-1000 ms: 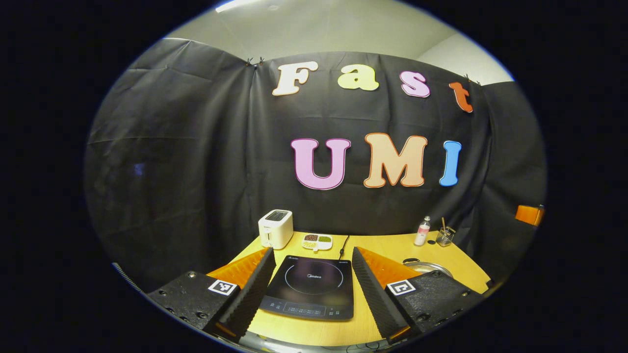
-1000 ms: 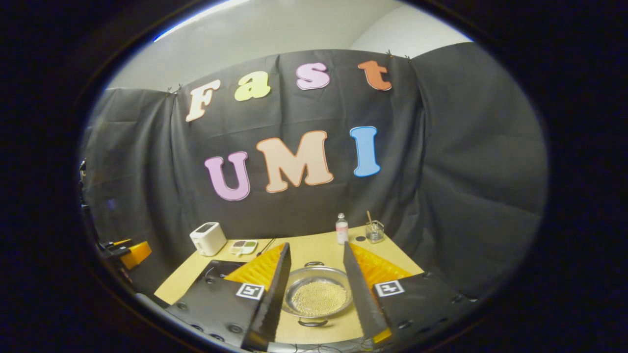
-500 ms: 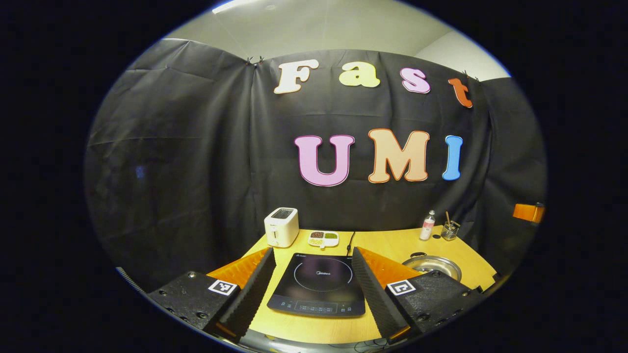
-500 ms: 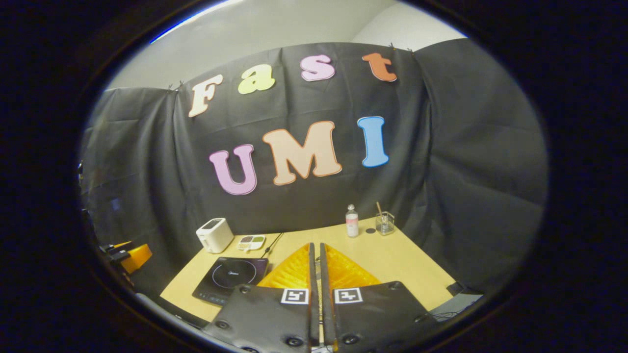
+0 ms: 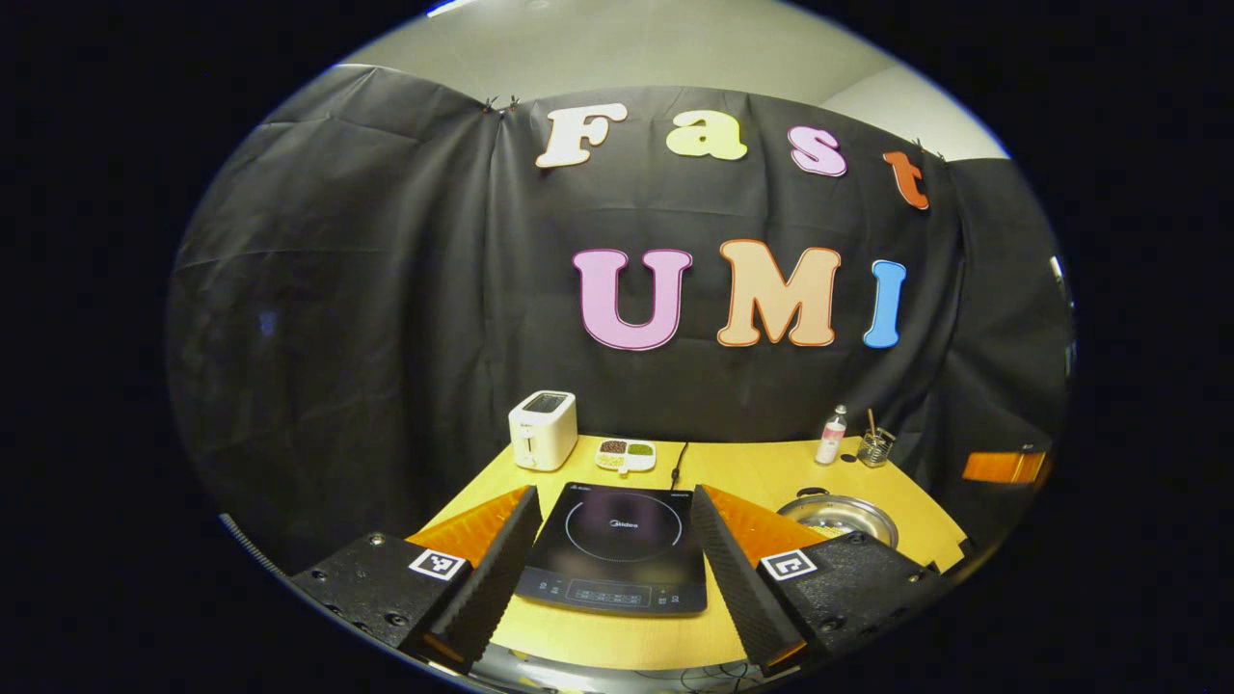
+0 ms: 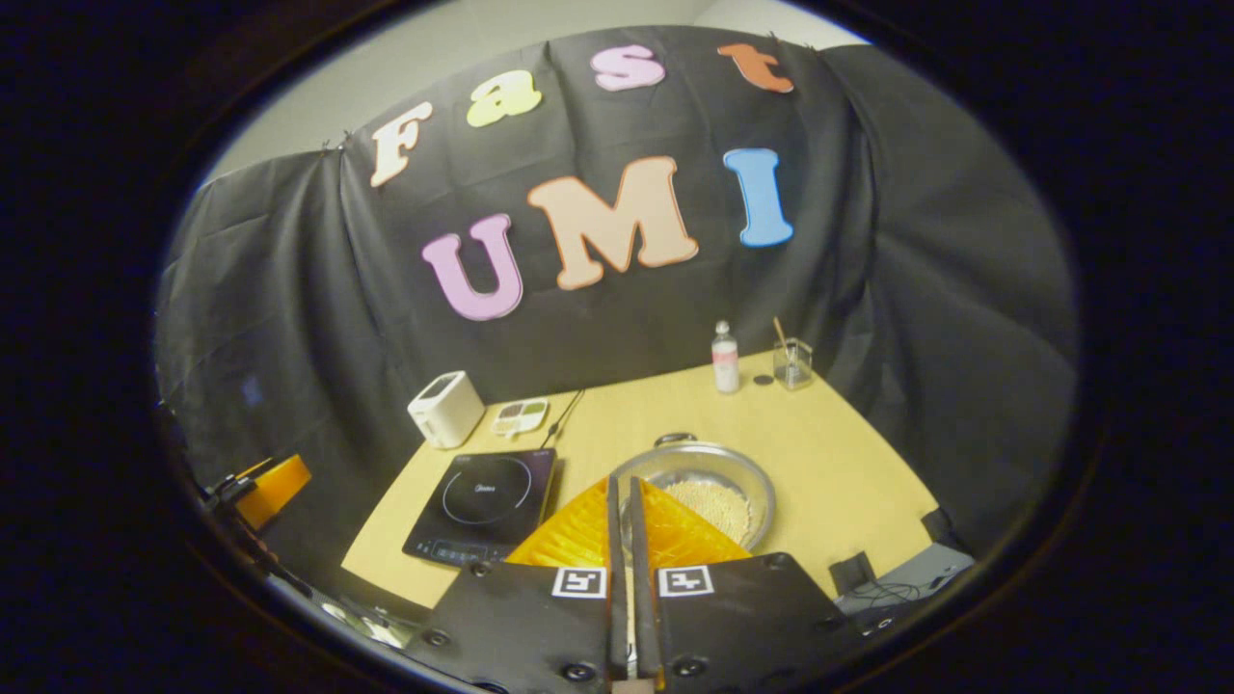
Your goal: First push the handle of the pot to place it horizontally, then grasp the pot with both hands and set it on the induction cooktop.
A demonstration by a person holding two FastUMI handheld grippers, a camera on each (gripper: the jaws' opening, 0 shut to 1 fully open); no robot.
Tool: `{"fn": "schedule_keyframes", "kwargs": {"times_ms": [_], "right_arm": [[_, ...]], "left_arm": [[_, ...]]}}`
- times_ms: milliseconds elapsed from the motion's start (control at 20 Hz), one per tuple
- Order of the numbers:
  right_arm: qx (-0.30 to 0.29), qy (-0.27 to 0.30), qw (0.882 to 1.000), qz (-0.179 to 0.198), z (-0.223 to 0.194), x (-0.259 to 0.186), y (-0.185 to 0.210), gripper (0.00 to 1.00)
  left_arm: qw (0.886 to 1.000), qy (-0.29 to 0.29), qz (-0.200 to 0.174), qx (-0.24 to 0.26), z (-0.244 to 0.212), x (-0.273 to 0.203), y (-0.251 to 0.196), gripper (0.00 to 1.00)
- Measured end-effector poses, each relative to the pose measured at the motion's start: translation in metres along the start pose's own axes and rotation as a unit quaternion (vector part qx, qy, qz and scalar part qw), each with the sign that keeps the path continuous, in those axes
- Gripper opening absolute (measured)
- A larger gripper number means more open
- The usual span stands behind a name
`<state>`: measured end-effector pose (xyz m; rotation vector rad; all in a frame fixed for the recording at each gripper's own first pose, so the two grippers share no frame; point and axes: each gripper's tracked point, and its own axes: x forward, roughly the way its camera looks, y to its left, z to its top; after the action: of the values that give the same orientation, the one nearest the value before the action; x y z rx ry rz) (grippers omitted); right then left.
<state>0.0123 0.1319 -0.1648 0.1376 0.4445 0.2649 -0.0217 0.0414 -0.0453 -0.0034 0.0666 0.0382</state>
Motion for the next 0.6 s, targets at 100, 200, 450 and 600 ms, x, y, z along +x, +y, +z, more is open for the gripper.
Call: {"fn": "schedule_keyframes", "kwargs": {"times_ms": [100, 200, 450, 600], "right_arm": [[0.009, 0.046, 0.999, 0.003, -0.027, 0.011, -0.002, 0.06], [0.020, 0.092, 0.996, 0.004, -0.053, 0.022, -0.002, 0.06], [0.057, 0.202, 0.978, 0.020, -0.110, 0.045, 0.001, 0.06], [0.087, 0.258, 0.962, 0.037, -0.136, 0.056, 0.010, 0.06]], "left_arm": [[1.000, 0.006, -0.001, -0.004, -0.004, 0.004, -0.001, 0.96], [1.000, 0.015, -0.007, -0.009, -0.010, 0.008, -0.006, 0.99], [1.000, 0.030, 0.002, -0.007, -0.019, 0.022, 0.001, 0.96], [0.999, 0.038, 0.007, -0.009, -0.024, 0.029, 0.006, 0.96]]}}
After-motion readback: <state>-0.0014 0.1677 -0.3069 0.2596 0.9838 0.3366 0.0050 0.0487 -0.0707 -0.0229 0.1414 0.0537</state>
